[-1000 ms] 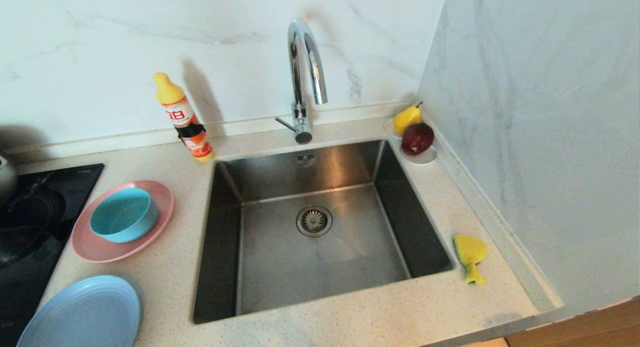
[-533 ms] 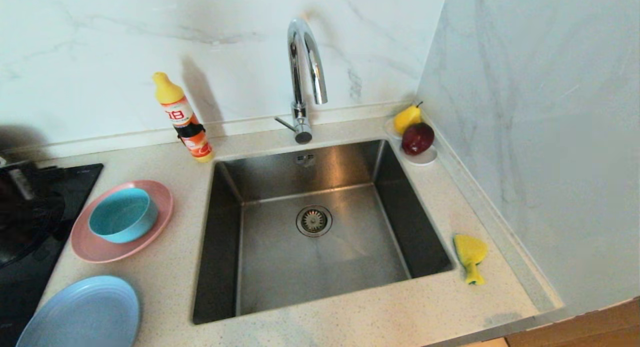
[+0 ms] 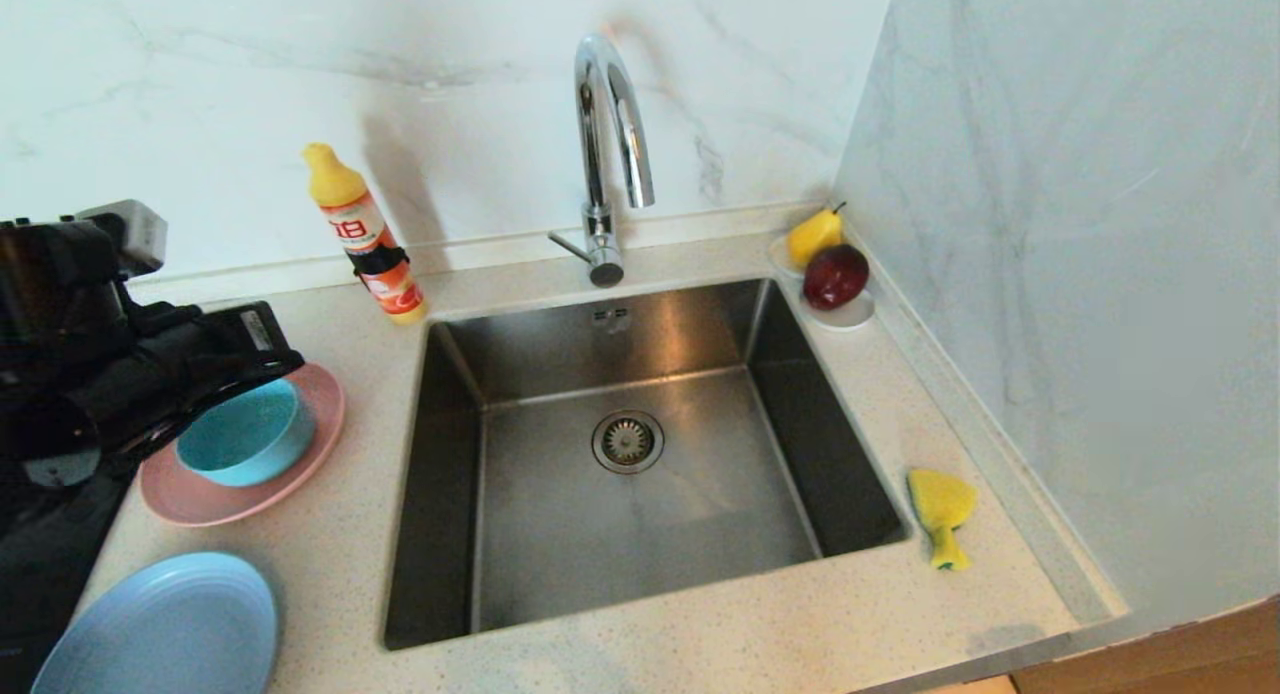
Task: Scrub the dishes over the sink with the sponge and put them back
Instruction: Grab the dish soap
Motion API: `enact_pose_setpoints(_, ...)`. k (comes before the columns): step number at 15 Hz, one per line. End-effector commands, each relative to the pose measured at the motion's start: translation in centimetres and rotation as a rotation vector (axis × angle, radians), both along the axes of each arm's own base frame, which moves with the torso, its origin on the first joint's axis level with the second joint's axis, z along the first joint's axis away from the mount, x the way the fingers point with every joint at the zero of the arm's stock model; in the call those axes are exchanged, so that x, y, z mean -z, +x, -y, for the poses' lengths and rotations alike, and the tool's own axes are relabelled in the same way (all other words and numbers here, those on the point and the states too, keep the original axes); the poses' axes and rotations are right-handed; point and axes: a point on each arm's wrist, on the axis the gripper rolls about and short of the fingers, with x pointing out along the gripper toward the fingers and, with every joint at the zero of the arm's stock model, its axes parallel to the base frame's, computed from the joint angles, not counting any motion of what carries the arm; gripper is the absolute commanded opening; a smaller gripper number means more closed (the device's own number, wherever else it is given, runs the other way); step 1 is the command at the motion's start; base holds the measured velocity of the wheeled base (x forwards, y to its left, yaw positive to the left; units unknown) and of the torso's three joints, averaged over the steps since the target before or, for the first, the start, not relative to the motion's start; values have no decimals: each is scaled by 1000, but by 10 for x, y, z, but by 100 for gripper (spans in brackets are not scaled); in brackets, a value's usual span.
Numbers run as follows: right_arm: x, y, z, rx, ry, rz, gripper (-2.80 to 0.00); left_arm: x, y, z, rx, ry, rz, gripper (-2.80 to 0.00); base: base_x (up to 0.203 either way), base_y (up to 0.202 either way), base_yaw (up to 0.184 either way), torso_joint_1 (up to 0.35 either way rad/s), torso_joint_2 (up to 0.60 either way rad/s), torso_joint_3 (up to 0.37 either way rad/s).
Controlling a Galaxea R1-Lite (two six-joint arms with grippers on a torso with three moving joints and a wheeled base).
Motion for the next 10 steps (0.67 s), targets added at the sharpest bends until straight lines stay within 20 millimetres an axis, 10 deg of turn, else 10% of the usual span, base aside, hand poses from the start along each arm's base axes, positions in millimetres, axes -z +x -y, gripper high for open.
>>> enact_pose_setpoints(1,0,0,0,-1,-1,1,-280,25,16,0,0,1,-46,0,0,0,0,0,0,0)
enact_pose_setpoints(10,0,0,0,-1,-1,1,-280,66,41,0,12,13,49,0,0,0,0,0,0,0)
